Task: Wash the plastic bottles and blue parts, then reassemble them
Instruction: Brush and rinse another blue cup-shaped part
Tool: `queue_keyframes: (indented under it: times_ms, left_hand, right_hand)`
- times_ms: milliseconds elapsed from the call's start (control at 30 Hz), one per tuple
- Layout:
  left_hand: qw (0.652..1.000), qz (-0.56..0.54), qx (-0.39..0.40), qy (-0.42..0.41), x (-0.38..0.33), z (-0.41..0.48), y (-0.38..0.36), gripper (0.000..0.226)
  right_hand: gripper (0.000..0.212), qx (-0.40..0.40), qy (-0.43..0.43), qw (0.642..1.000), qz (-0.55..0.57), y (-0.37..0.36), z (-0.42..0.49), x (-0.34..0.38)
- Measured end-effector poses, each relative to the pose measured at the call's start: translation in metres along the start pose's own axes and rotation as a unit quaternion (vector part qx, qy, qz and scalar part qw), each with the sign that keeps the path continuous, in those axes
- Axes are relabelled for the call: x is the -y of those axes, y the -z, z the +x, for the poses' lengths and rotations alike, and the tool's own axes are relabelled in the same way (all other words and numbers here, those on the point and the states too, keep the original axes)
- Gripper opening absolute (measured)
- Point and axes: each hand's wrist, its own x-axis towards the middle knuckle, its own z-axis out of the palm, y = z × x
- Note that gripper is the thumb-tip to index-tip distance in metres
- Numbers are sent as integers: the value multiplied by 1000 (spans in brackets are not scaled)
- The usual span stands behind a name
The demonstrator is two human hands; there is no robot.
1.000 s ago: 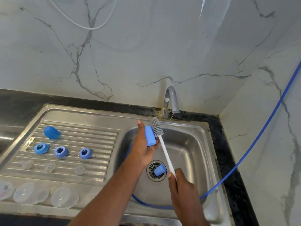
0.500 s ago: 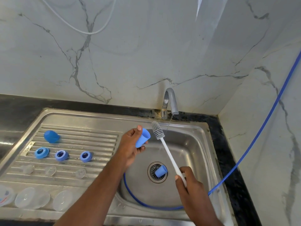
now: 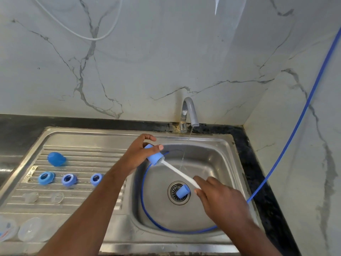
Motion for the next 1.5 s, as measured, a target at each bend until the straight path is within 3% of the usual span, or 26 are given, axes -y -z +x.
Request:
queue_keyframes:
  times_ms: [100, 233, 300, 367, 400, 433, 500, 533, 567, 600, 667, 700, 733, 833, 933, 1000, 1033, 1100, 1167, 1233, 1267, 1300, 1367, 1433, 1467, 1500]
  left_hand:
    - [983, -173, -53, 9, -9, 1, -8, 50]
    - [918, -382, -80, 68, -3, 0, -26, 20]
    - [884, -448, -64, 118, -2, -3, -31, 16]
    - [877, -457, -60, 139, -4, 0, -32, 21]
    - [884, -444, -61, 134, -5, 2, -33, 25]
    - [890, -436, -63, 119, -6, 4, -34, 27]
    - [887, -450, -63, 78, -7, 6, -37, 29]
    - [890, -447, -62, 61, -7, 7, -38, 29]
    - [904, -419, -67, 49, -8, 8, -40, 32]
    - [929, -358, -81, 47, -8, 9, -42, 38]
    - [972, -196, -109, 71, -6, 10, -48, 58]
    - [977, -147, -121, 96, -4, 10, -50, 68]
    - [975, -132, -129, 123, -3, 9, -51, 73]
    - [968, -162, -104, 159, -2, 5, -46, 66]
    - [945, -280, -71, 156, 0, -1, -48, 38]
    - [912, -372, -61, 164, -1, -5, -53, 27]
    - [896, -405, -61, 174, -2, -6, -55, 24]
    - [876, -442, -57, 184, -5, -7, -57, 22]
    - [879, -446, -43, 166, -7, -6, -57, 33]
    - [881, -451, -32, 141, -9, -5, -58, 46]
    - [888, -436, -36, 140, -11, -5, -60, 53]
    - [906, -395, -49, 142, -13, -4, -63, 59]
    - [947, -274, -100, 137, -12, -1, -67, 61]
    - [952, -251, -119, 128, -9, 2, -68, 55]
    - [948, -265, -115, 134, -7, 3, -67, 52]
    - [940, -286, -109, 148, -6, 3, -65, 49]
  right_hand:
    - [35, -18, -16, 1000, -18, -1, 11, 2]
    - [37, 2, -31, 999, 19, -7, 14, 14]
    - [34, 49, -38, 997, 47, -9, 12, 18]
    - [27, 90, -49, 987, 123, -4, 12, 22]
    - [24, 118, -64, 969, 209, -2, 11, 23]
    - [24, 155, -101, 925, 331, -1, 9, 25]
    - [22, 216, -210, 757, 580, 5, 9, 27]
    - [22, 226, -239, 703, 631, 8, 9, 26]
    - [23, 225, -245, 691, 642, 10, 9, 25]
    - [22, 206, -235, 715, 625, 10, 9, 24]
    - [17, 139, -161, 862, 460, 3, 9, 21]
    - [16, 104, -119, 920, 358, 1, 8, 20]
    - [18, 80, -98, 950, 285, 0, 7, 19]
    - [29, 70, -98, 978, 171, -4, 4, 21]
    - [24, 100, -113, 964, 218, -6, 5, 18]
    - [24, 134, -128, 931, 313, -6, 6, 20]
    - [25, 151, -150, 898, 386, -5, 7, 21]
    - [26, 201, -228, 779, 548, 2, 7, 21]
    - [27, 259, -257, 662, 655, 17, 7, 17]
    - [27, 285, -246, 609, 699, 25, 8, 13]
    - [27, 271, -246, 610, 703, 23, 8, 12]
    - [26, 238, -246, 638, 689, 19, 9, 13]
    - [24, 155, -221, 757, 595, 9, 8, 16]
    - [17, 97, -151, 900, 397, -1, 6, 12]
    - [15, 86, -127, 940, 306, -6, 3, 9]
    - [15, 76, -123, 955, 259, -8, 1, 7]
